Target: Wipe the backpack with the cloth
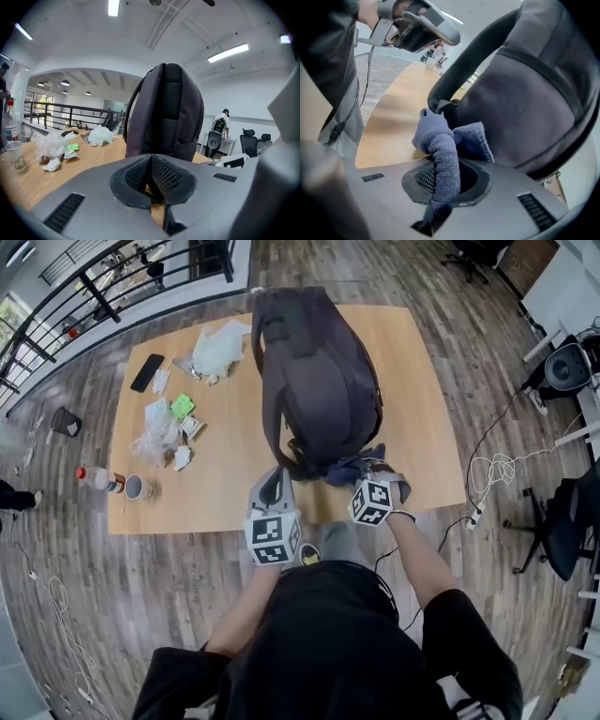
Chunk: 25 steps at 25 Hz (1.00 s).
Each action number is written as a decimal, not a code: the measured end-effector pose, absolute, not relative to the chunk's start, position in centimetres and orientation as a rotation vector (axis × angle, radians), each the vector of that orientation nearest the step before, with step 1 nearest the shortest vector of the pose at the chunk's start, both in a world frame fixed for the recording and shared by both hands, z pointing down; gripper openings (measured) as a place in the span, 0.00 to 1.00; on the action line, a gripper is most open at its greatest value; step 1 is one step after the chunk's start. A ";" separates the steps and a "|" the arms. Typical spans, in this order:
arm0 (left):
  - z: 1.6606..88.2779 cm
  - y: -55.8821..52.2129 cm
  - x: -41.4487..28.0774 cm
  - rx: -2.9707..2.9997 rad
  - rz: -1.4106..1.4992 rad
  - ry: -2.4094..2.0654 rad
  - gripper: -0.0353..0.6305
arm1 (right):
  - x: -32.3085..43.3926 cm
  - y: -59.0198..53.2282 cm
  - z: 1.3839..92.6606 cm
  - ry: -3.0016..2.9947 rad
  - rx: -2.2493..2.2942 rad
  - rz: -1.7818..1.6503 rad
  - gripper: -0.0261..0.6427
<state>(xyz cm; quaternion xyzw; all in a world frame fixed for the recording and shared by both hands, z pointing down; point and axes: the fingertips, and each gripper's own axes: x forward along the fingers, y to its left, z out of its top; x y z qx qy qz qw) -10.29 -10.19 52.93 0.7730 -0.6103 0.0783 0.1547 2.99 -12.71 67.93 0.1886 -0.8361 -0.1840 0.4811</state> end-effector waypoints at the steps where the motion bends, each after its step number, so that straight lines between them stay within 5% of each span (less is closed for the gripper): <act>1: 52.9 -10.3 -10.1 2.219 0.225 -1.745 0.08 | 3.9 -12.9 67.1 -2.022 0.470 -0.468 0.09; 12: 53.1 -11.3 -8.6 2.244 0.207 -1.702 0.08 | 2.1 -13.6 42.4 -2.070 0.610 -1.088 0.09; 18: 53.3 -11.1 -8.8 2.226 0.207 -1.707 0.08 | 1.3 -16.6 30.5 -2.298 0.910 -1.094 0.09; 25: 52.8 -10.6 -9.8 2.206 0.206 -1.741 0.07 | -8.4 -15.9 28.6 -2.203 0.698 -1.269 0.09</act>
